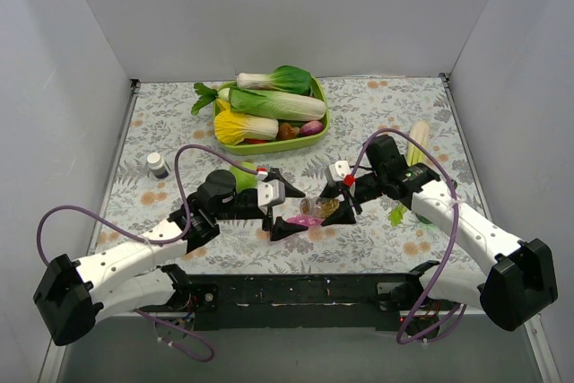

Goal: Sort the pills into containers

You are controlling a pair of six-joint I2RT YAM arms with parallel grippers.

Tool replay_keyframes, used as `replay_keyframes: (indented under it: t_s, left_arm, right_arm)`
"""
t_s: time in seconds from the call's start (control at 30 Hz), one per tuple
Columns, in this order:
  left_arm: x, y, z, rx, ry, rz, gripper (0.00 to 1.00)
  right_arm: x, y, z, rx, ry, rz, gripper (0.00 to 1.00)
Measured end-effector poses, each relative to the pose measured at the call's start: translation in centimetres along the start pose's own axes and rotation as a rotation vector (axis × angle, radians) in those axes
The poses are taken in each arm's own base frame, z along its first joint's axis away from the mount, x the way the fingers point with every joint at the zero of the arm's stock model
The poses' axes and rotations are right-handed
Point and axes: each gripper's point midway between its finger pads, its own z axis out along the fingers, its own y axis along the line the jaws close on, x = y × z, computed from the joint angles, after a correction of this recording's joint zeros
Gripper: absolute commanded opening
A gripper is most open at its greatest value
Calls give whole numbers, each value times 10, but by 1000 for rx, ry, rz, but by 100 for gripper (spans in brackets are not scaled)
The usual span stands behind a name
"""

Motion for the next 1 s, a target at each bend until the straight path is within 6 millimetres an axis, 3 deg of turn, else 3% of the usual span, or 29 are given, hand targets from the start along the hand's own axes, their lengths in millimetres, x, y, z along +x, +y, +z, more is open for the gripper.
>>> replay_keyframes:
  t_s: [0.17, 0.23, 0.27, 0.3, 0.37, 0.53, 0.73, 1.0]
  left_arm:
    - [7, 2, 7, -16, 18, -29, 57]
    - [10, 2, 9, -22, 27, -48, 44]
    - [11, 3, 10, -30, 30, -58, 34]
    - [11, 6, 10, -43, 34, -69, 15]
    - [12, 8, 11, -60, 37, -103, 0]
    - [12, 11, 13, -116, 40, -239, 0]
    - [5, 20, 18, -239, 64, -552, 0]
    - [42, 19, 1, -524, 140, -1188, 0]
  right_arm:
    - [0, 0, 0, 0, 0, 0, 1]
    - [0, 0, 0, 0, 0, 1, 1]
    - [1, 1, 0, -2, 0, 4, 1]
    - [1, 1, 0, -2, 0, 6, 1]
    - [3, 1, 1, -1, 2, 13, 1]
    - [7, 3, 1, 2, 11, 42, 1]
    - [13, -3, 1, 42, 36, 95, 1]
    - [31, -18, -2, 128, 107, 88, 1]
